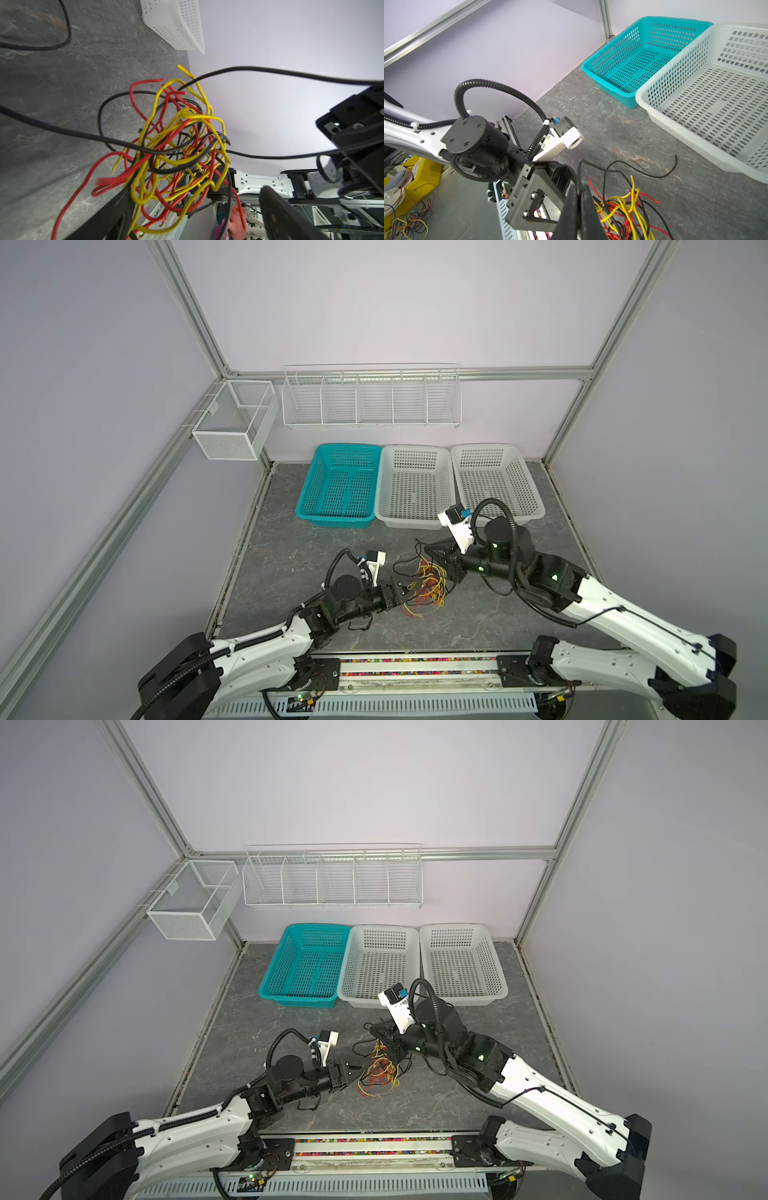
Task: Untangle the cables
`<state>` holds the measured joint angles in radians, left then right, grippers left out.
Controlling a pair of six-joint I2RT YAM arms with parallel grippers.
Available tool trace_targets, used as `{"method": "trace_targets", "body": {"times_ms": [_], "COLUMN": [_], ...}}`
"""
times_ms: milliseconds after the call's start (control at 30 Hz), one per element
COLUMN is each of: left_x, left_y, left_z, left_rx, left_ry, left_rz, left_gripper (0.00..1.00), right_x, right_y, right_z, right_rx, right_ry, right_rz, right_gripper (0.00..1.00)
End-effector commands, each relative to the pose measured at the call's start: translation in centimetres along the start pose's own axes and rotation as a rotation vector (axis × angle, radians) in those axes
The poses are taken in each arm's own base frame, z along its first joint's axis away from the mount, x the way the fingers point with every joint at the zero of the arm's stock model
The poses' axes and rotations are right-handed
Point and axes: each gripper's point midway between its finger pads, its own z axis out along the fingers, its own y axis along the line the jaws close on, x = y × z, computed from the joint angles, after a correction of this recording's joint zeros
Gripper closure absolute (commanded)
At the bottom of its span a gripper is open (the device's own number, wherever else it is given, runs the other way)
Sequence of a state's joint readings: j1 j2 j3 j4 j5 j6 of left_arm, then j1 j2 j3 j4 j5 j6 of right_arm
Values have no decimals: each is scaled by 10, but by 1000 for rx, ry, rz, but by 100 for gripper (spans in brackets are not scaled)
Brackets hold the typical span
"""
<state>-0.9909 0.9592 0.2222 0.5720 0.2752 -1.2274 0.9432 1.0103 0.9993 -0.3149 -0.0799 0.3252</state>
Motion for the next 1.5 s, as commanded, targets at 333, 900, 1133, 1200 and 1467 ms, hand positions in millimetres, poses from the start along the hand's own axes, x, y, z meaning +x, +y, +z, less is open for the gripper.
{"method": "trace_targets", "body": {"times_ms": [333,900,1133,1200,1467], "left_x": [18,25,21,20,11], "left_y": [-12,21,29,32,37], "left_z": [12,15,21,22,15], "left_rx": [-140,-466,-526,-538,-573], "left_ry": [126,239,232,228,177], "left_rz": [121,348,379,385,401], "left_gripper": [10,16,35,42,71], "right_x": [-6,-5,-2,-1,-1], "right_y": [7,12,20,22,25], "right_z": [10,7,4,2,-16], "right_rx": [-33,-42,-78,-83,-92], "right_ry": [-33,-14,-3,-4,-25], "right_rz": [12,5,17,20,38], "right_gripper": [93,93,93,93,93]}}
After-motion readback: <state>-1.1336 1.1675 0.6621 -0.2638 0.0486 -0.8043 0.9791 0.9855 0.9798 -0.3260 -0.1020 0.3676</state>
